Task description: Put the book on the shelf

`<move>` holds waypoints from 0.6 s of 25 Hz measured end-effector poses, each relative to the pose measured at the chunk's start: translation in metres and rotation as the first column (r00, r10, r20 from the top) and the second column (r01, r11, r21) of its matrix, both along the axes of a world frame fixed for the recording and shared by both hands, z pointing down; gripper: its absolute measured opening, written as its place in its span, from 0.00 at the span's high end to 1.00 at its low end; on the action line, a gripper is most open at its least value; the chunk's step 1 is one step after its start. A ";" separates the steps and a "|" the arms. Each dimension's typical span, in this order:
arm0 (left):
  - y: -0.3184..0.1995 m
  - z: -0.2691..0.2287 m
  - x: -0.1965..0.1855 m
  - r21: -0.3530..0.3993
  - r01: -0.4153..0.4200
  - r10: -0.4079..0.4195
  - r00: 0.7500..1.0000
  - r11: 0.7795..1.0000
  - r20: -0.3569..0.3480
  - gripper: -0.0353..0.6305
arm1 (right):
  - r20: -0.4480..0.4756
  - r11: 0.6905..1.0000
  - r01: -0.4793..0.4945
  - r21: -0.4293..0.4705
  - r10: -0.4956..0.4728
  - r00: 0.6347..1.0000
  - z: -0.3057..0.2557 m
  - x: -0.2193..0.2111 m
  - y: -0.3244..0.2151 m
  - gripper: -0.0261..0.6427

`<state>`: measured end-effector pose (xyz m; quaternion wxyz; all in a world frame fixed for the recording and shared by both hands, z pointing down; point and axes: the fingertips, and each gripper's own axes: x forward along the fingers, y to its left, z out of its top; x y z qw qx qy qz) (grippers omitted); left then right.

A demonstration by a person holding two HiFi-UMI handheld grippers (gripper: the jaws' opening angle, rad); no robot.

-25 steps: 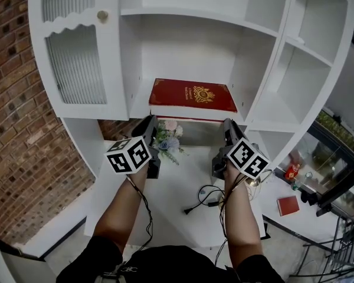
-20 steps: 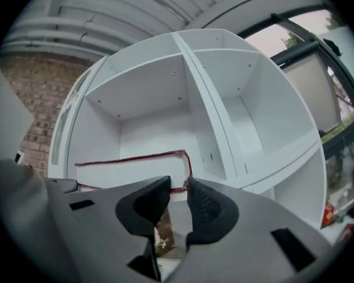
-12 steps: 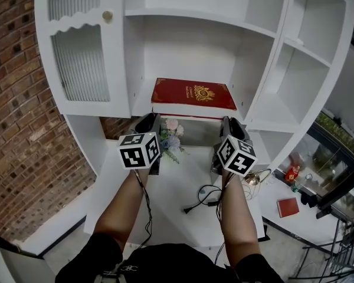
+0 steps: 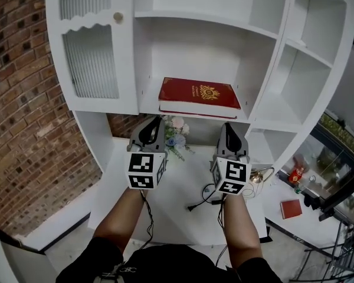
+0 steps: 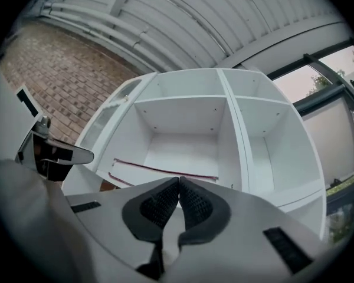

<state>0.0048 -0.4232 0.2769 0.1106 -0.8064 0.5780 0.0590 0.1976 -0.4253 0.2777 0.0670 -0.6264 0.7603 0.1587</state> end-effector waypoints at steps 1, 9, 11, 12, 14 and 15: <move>0.008 0.001 0.001 0.019 0.004 -0.005 1.000 1.000 0.018 0.91 | 0.014 1.000 0.012 -0.008 -0.012 1.000 0.005 -0.003 0.005 0.94; 0.046 0.060 0.018 -0.065 -0.062 0.066 0.995 0.996 0.073 0.93 | 0.044 0.994 0.083 -0.069 -0.080 0.996 0.051 -0.031 0.043 0.94; 0.049 0.077 0.019 -0.104 -0.069 0.076 0.995 0.992 0.071 0.93 | 0.038 0.992 0.091 -0.091 -0.088 0.995 0.067 -0.036 0.050 0.94; 0.050 0.085 0.019 -0.118 -0.070 0.078 0.995 0.991 0.066 0.93 | 0.038 0.990 0.097 -0.104 -0.094 0.995 0.073 -0.039 0.053 0.94; 0.051 0.096 0.016 -0.138 -0.073 0.081 0.995 0.988 0.055 0.93 | 0.047 0.986 0.110 -0.126 -0.104 0.993 0.083 -0.044 0.059 0.94; 0.052 0.100 0.015 -0.148 -0.077 0.085 0.995 0.986 0.049 0.93 | 0.050 0.985 0.112 -0.134 -0.106 0.993 0.087 -0.045 0.061 0.94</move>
